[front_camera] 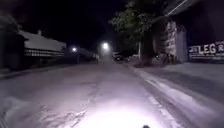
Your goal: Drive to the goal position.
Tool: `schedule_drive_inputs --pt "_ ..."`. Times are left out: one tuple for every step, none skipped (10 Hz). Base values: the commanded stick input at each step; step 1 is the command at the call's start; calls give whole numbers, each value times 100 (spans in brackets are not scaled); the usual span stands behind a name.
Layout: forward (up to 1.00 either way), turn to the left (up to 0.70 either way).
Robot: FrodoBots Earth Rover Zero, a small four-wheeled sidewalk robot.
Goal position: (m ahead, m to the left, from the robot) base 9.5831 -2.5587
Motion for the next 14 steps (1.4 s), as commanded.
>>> schedule_drive_inputs --pt "70 0" --pt "70 0" --pt "70 0" --pt "70 0" --pt "70 0" --pt "70 0" --pt "70 0" --pt "70 0" --pt "70 0" --pt "70 0" --pt "70 0" --pt "70 0" --pt "70 0" --pt "70 0"
